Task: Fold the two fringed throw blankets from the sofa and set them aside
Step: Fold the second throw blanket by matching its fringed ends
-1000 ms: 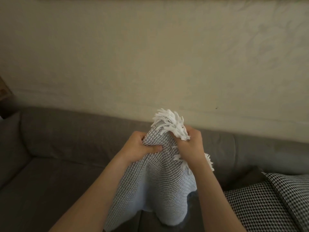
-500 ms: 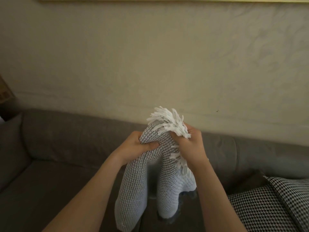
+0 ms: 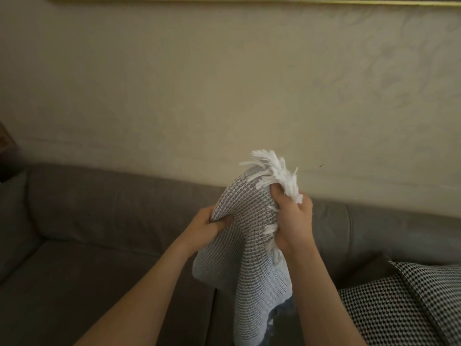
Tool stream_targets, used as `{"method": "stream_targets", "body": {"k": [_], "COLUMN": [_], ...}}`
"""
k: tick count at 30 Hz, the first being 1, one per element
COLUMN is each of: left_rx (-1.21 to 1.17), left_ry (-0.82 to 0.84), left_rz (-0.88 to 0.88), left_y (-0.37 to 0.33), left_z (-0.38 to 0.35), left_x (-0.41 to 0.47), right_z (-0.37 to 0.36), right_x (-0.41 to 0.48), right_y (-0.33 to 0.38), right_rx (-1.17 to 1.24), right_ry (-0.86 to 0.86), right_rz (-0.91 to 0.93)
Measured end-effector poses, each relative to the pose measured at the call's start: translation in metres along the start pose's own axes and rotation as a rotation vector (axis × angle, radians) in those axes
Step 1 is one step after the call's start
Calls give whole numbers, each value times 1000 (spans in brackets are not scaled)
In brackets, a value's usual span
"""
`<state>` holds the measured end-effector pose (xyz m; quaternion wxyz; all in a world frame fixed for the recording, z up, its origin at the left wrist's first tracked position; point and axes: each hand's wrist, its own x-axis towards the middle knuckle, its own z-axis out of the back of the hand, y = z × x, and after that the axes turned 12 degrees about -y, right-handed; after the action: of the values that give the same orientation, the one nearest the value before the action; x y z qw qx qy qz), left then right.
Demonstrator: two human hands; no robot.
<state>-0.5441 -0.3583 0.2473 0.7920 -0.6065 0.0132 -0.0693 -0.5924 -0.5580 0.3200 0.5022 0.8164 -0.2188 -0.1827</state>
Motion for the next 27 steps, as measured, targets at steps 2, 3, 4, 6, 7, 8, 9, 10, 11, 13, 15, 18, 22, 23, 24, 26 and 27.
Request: {"method": "stream_targets", "body": {"k": [2,3,4,6,7,8,9,10,11,13,15,18,22,23,24,26,27], "left_rx": [31,50,75,135,179,231,290,362,440,571,667,819,881,867,862,879,864], "left_ry": [-17,-38,-72,-145,-174,-194,-203,-206,-199,-149,-95,-54,1,-16,-40,-99,-130], "left_rz": [-53,-79,-94,-103,-111,-132,-165,-209,-260,-333,-377,-404,-422,-429,-425,-411,-387], "left_y": [-4,-5,-6,-9,-12,-15,-18,-22,-26,-35,-41,-51,-62,-63,-60,-54,-48], "left_z": [0,0,0,2,3,4,4,4,4,2,-1,-2,4,7,11,20,26], "left_x": [2,3,4,7,9,11,13,14,14,13,11,9,5,4,4,4,4], "right_z": [6,10,14,22,25,28,30,32,32,29,21,12,3,0,-2,-11,-17], "right_x": [4,8,12,19,22,25,27,28,28,24,19,9,5,7,10,13,13], "right_y": [2,2,2,0,-1,0,0,-1,-1,-8,-16,-21,-43,-49,-54,-54,-51], "right_rx": [-18,-65,-137,-302,-385,-463,-543,-610,-648,-793,-1040,-1070,-1173,-1211,-1251,-1376,-1425], "right_ry": [-81,-114,-138,-174,-190,-205,-232,-257,-260,-245,-273,85,657,636,592,522,510], "right_rz": [44,93,147,259,306,342,359,361,355,398,549,833,699,658,635,703,741]}}
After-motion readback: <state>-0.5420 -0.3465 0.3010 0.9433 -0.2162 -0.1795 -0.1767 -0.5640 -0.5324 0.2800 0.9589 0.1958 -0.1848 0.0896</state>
